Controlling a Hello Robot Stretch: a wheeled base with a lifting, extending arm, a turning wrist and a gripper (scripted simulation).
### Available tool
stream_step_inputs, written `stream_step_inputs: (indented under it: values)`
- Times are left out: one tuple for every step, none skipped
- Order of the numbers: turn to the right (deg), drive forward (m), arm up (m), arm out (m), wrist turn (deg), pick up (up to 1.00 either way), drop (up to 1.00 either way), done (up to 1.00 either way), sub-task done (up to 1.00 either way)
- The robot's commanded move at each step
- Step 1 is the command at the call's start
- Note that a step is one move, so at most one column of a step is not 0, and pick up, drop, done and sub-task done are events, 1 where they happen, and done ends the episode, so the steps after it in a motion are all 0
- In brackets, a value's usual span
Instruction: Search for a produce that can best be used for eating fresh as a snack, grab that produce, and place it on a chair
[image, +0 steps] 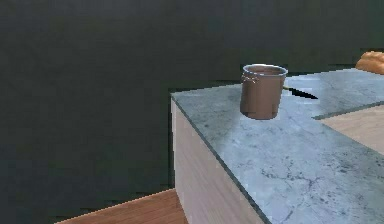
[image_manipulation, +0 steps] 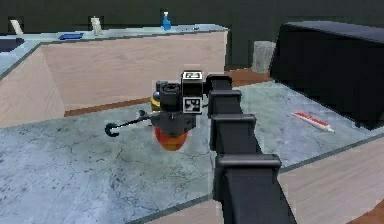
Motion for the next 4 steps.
stream_step_inputs:
  values:
    - [0.0, 0.0, 0.0, 0.0, 33.0, 0.0, 0.0, 0.0, 0.0]
    - [0.0, 0.0, -0.1, 0.0, 0.0, 0.0, 0.0, 0.0, 0.0]
    - [0.0, 0.0, 0.0, 0.0, 0.0, 1.0, 0.0, 0.0, 0.0]
    - [0.0, 0.0, 0.1, 0.0, 0.0, 0.0, 0.0, 0.0, 0.0]
